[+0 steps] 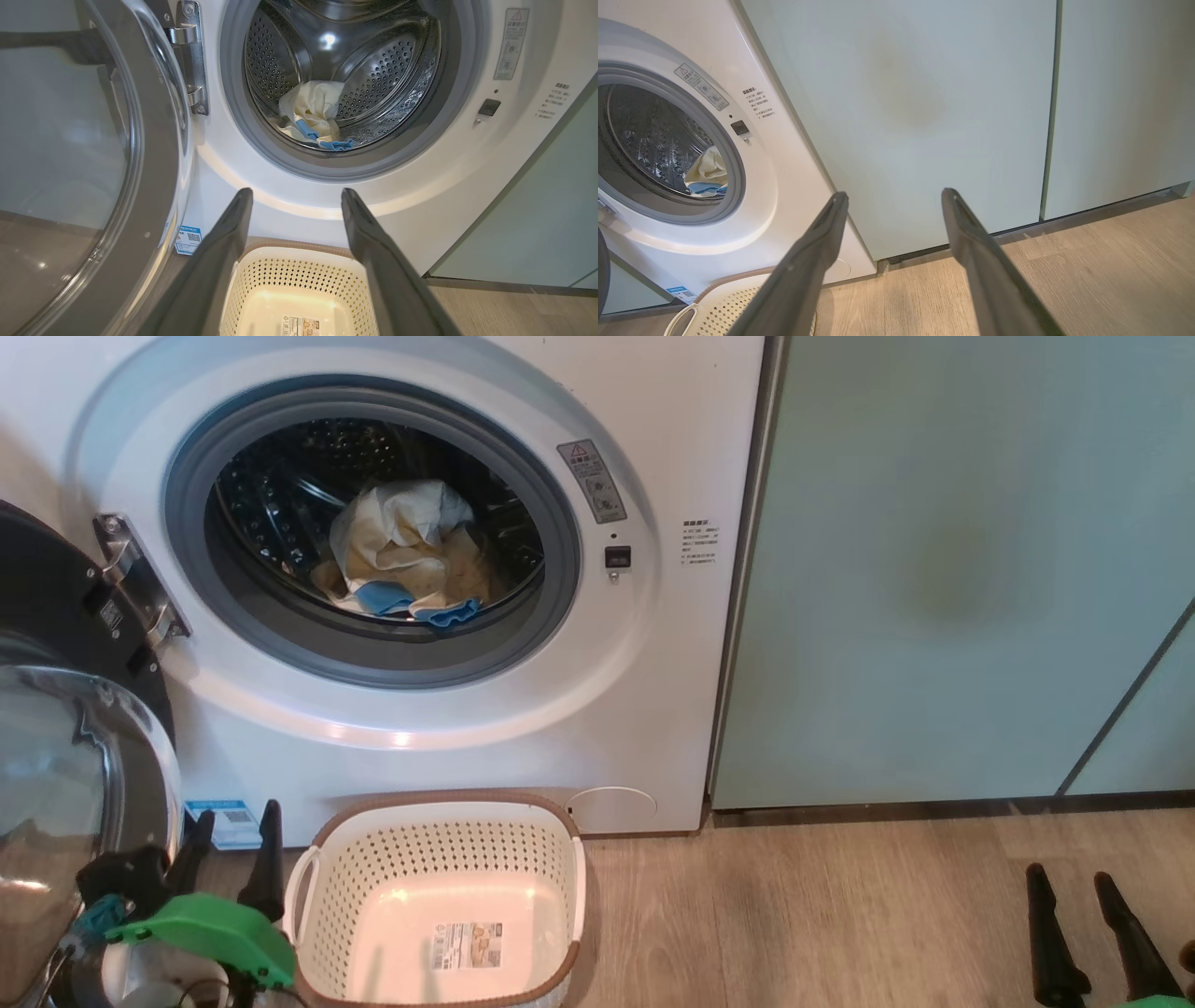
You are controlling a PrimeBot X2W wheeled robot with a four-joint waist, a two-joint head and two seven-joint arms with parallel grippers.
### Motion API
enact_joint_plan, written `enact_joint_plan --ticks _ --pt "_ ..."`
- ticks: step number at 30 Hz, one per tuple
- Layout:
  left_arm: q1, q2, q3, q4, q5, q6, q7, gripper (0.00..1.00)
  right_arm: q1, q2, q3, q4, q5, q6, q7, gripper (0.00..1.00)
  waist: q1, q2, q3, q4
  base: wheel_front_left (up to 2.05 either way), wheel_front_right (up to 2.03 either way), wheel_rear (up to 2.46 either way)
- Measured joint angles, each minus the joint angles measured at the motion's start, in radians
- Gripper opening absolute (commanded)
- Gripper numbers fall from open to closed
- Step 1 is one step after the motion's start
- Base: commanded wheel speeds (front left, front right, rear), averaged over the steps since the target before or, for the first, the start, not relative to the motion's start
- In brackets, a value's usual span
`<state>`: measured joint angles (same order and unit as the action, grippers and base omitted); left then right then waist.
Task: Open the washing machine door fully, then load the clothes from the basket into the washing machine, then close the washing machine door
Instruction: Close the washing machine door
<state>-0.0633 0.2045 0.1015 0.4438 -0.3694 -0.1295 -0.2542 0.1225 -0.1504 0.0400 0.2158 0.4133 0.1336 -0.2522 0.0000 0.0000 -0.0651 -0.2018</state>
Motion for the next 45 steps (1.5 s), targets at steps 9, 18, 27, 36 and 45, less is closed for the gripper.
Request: enact_joint_plan --ticks 9,18,27,36,45 --pt "0.0 -0.003 0.015 0.0 0.002 0.0 0.0 1.0 -0.001 0.0 0.001 0.0 0.0 0.0 0.0 1.0 0.0002 0.0 -0.001 -0.001 -0.83 0.83 0.0" --pt "0.0 -0.005 0.014 0.0 0.009 0.0 0.0 1.0 -0.002 0.0 0.001 0.0 0.0 0.0 0.0 1.0 0.0 0.0 0.002 0.001 -1.77 1.77 0.0" --pt "0.001 -0.003 -0.005 -0.001 0.008 0.0 0.0 1.0 -0.001 0.0 0.001 0.001 0.0 0.0 0.0 1.0 0.0 0.0 0.006 0.002 -0.95 0.95 0.0" --pt "0.001 -0.003 -0.006 -0.002 0.021 0.0 0.0 1.0 -0.002 0.0 0.001 0.001 0.0 0.0 0.0 1.0 0.0 0.0 0.002 0.001 -0.04 0.04 0.0" --pt "0.001 -0.011 -0.001 -0.004 0.026 0.0 0.0 1.0 -0.001 0.0 -0.003 0.001 0.0 0.0 0.0 1.0 0.0 0.0 0.002 0.018 0.0 0.0 0.0"
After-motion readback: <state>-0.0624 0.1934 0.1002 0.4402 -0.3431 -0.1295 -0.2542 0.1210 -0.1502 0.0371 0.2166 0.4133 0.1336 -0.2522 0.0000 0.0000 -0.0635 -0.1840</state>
